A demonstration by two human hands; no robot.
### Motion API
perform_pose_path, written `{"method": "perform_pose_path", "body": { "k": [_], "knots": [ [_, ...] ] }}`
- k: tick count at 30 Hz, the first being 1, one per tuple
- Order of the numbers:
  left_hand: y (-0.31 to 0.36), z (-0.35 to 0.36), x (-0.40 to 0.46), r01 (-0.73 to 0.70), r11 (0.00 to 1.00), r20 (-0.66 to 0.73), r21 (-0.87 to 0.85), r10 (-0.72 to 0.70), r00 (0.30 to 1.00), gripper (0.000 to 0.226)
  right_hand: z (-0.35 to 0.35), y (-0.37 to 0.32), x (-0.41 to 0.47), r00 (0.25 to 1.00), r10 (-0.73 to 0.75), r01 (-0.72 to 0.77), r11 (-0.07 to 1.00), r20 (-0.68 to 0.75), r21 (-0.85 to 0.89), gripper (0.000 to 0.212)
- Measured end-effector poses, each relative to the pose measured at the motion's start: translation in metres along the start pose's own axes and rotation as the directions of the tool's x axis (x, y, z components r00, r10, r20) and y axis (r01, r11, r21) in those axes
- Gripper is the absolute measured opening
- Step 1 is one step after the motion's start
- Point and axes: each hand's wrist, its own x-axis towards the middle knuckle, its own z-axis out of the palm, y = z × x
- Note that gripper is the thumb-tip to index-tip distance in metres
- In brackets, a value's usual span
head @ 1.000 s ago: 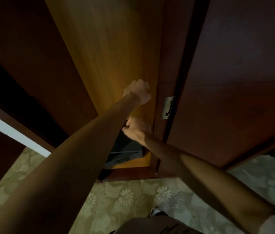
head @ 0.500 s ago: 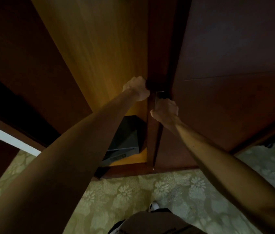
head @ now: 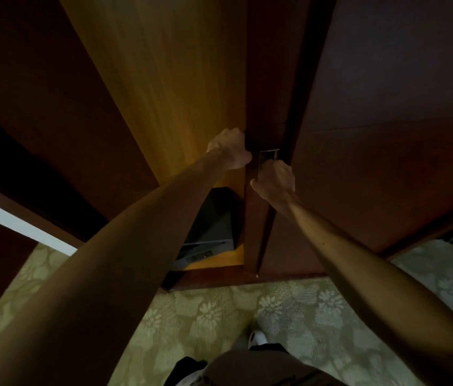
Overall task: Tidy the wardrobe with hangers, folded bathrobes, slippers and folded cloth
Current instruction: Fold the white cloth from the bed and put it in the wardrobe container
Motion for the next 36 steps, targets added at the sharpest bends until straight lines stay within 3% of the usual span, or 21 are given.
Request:
{"method": "perform_pose_path", "body": {
  "k": [8,12,18,22,26,36],
  "knots": [
    [-0.037,-0.015,-0.012,0.045,0.999,0.025,-0.006,-0.044,0.999,0.007,0.014,-0.036,-0.01,0.999,-0.04,0.04,0.999,0.017,-0.012,0.012],
    [-0.064,-0.025,-0.023,0.077,0.997,0.006,0.013,-0.077,0.997,0.031,0.023,-0.064,-0.016,0.998,-0.048,0.049,0.998,0.038,-0.032,0.013],
    [-0.108,-0.04,-0.038,0.085,0.996,0.005,-0.005,-0.085,0.996,0.031,0.039,-0.106,-0.026,0.993,-0.077,0.084,0.993,0.086,-0.083,0.013],
    [-0.139,-0.053,-0.052,0.071,0.997,0.045,-0.003,-0.07,0.996,0.007,0.052,-0.133,-0.027,0.989,-0.1,0.113,0.986,0.11,-0.122,0.026],
    [-0.173,-0.062,-0.057,0.073,0.997,0.056,0.009,-0.073,0.996,0.022,0.064,-0.162,-0.032,0.983,-0.114,0.134,0.982,0.145,-0.133,0.028],
    [-0.241,-0.086,-0.08,0.136,0.99,0.012,-0.022,-0.136,0.991,0.008,0.095,-0.23,-0.052,0.973,-0.148,0.166,0.982,0.177,-0.092,0.04]
  ]
}}
